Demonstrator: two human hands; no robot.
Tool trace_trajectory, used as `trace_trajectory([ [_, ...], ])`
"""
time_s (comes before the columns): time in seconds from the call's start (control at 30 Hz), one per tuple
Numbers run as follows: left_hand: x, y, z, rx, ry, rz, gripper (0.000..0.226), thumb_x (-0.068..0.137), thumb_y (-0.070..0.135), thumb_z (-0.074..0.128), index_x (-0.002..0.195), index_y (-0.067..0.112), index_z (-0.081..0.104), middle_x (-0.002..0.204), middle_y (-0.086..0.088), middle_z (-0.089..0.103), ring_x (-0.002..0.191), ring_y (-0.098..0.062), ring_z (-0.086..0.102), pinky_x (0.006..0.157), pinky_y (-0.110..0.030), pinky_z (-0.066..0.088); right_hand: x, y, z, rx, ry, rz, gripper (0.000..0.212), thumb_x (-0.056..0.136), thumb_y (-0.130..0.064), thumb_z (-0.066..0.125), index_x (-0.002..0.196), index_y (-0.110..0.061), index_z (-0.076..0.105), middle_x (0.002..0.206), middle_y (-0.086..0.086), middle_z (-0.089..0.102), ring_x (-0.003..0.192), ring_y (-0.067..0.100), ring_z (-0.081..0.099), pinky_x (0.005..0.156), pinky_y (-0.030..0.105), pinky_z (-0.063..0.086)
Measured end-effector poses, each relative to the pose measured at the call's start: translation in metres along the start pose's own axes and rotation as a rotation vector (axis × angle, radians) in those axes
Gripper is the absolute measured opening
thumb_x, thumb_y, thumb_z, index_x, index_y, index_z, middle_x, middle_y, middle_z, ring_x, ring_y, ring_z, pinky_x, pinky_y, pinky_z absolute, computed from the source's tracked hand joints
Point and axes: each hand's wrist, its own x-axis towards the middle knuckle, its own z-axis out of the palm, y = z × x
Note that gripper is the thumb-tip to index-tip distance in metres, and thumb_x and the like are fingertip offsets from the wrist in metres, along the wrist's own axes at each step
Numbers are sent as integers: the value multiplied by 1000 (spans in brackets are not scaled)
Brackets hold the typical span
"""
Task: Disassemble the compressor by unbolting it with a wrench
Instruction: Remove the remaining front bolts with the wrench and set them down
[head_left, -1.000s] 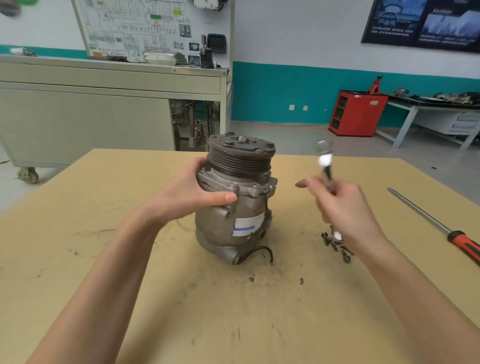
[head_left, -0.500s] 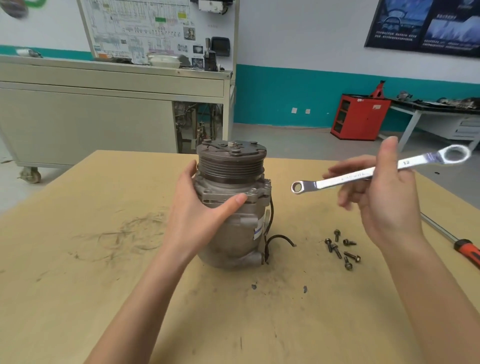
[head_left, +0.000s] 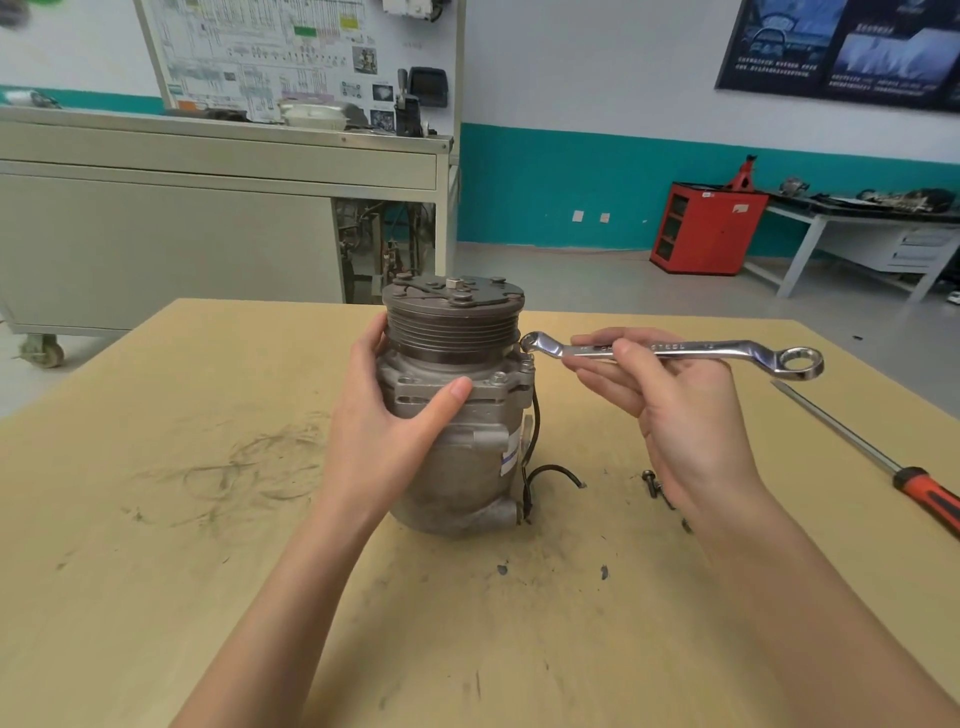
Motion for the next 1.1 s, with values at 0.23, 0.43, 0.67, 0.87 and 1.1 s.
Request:
trace_trajectory([
  [0.23, 0, -2, 0, -11, -6, 8, 86, 69, 61, 74, 142, 40, 33, 123, 38, 44, 119, 17, 43, 88, 1, 36, -25, 25, -2, -7, 21, -69, 16, 94, -5, 52, 92, -7, 68, 96, 4, 74, 91, 21, 71, 78, 23, 56],
  [0.43, 0, -3, 1, -12, 4, 14, 84, 68, 56, 72, 141, 40, 34, 124, 35, 46, 117, 17, 46, 88, 2, 37, -38, 51, 7, 42, 64, -162, 16, 85, -7, 56, 84, -8, 72, 97, 5, 74, 94, 23, 71, 80, 27, 56],
  [0.67, 0, -5, 2, -18, 19, 26, 88, 64, 63, 70, 141, 40, 35, 124, 35, 48, 116, 15, 47, 90, 1, 37, 8, 60, -21, 321, -189, 223, 12, 74, -13, 60, 71, -16, 71, 74, 11, 68, 53, 28, 65, 53, 28, 52],
  [0.87, 0, -6, 3, -5, 42, 36, 88, 61, 65, 68, 140, 40, 38, 126, 35, 50, 116, 13, 49, 94, -7, 42, 79, 89, -9, 744, -656, 700, 13, 82, -4, 62, 91, 6, 67, 62, 17, 64, 48, 24, 61, 45, 22, 46],
  [1.1, -4, -2, 7, 34, 74, 30, 93, 61, 68, 66, 143, 37, 35, 126, 33, 49, 120, 11, 48, 99, -17, 40, 90, 91, -16, 753, -641, 648, 19, 81, -2, 66, 91, 14, 67, 72, 24, 69, 60, 30, 69, 55, 30, 58],
])
